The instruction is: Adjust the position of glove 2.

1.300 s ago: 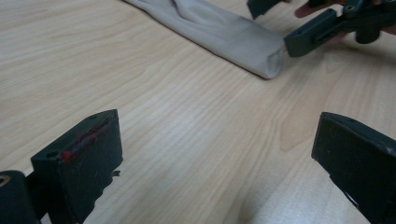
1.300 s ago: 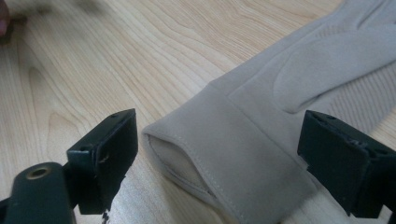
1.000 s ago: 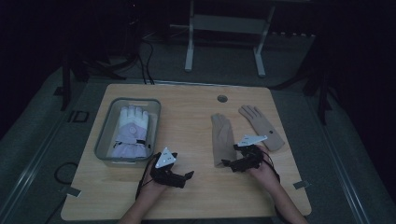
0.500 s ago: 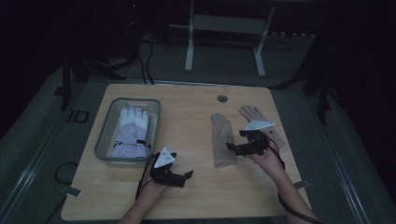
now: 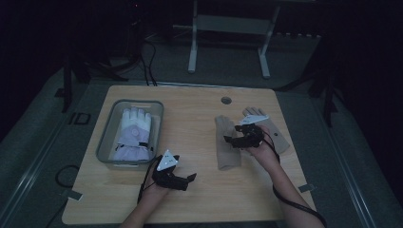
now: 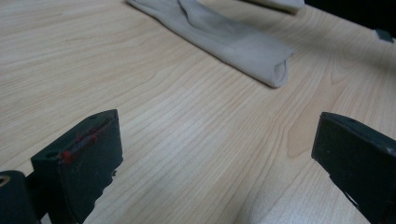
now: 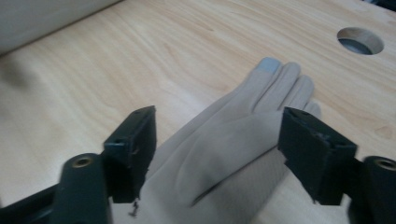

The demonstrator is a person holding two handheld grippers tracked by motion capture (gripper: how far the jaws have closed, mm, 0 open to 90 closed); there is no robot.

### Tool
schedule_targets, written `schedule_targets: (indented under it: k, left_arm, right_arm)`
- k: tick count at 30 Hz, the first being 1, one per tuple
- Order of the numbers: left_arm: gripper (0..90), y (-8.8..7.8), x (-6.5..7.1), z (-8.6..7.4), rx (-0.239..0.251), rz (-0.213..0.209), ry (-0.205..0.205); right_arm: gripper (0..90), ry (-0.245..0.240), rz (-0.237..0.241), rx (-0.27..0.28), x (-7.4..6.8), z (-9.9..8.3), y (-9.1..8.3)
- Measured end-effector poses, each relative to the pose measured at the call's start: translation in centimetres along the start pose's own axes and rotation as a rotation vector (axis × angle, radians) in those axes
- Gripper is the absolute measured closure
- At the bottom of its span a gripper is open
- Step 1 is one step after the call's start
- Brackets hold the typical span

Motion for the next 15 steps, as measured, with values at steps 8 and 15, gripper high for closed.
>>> schedule_targets:
  k: [8, 15]
  left_arm:
    - [2.1, 0.1, 0.0, 0.0, -0.007, -0.003, 0.006]
    - [2.1, 0.0, 0.0, 0.0, -0.006, -0.007, 0.007]
  right_arm:
    - [33.2, 0.0, -0.024, -0.048, 0.1, -0.6, 2.7]
    - [33.9, -0.014, -0.043, -0.138, -0.3, -2.1, 4.8]
Point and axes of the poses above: each handheld gripper's, and its own axes: y roughly forward along the jaws, z roughly out of its top, x roughly to its right, the point moved 2 cm from there along y, roughly forward along the jaws, and after that the axes turned 15 degrees about -z, right-handed, at the moved point
